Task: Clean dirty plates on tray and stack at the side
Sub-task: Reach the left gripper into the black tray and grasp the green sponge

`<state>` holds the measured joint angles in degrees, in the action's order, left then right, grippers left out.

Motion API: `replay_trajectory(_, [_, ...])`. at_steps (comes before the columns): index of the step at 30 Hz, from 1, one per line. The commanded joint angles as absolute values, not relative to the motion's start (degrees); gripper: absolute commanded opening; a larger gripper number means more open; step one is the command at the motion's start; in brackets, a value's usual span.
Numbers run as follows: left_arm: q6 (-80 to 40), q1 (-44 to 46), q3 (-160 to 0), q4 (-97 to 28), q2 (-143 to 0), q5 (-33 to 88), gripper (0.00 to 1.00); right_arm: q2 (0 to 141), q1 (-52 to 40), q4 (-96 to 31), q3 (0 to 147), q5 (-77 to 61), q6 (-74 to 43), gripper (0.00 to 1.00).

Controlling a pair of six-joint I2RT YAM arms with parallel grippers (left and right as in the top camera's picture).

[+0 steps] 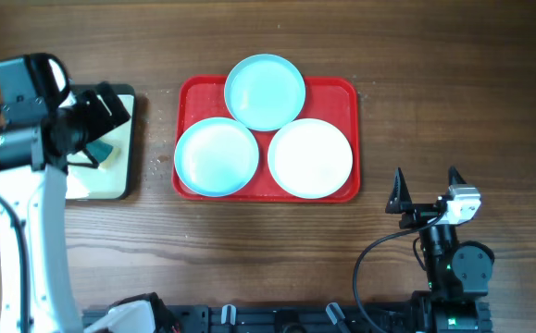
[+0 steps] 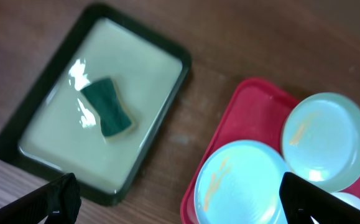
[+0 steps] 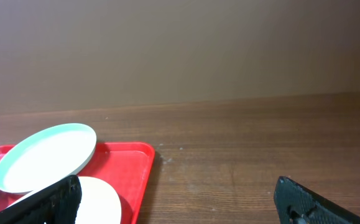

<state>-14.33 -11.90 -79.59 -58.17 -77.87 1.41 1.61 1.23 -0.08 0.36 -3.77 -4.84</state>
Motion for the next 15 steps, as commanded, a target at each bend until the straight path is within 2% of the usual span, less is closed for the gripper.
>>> replay_trajectory(1, [-21.19,-13.56,-80.38,-56.64,-80.16,0.75,1.00,1.30,1.52,0.05,0.30,-2.94,-4.51,1.00])
replay_trajectory(7, [-24.45,-23.62,-82.08,-56.93,-83.99,0.80,1.00,1.30,1.52,0.05,0.30,-2.94,-4.51,1.00])
replay_trajectory(15, [-24.49,-24.29,-82.08,-50.06,-101.49,0.69,1.00,1.30,1.52,0.05,0.30,-2.94,-4.51,1.00])
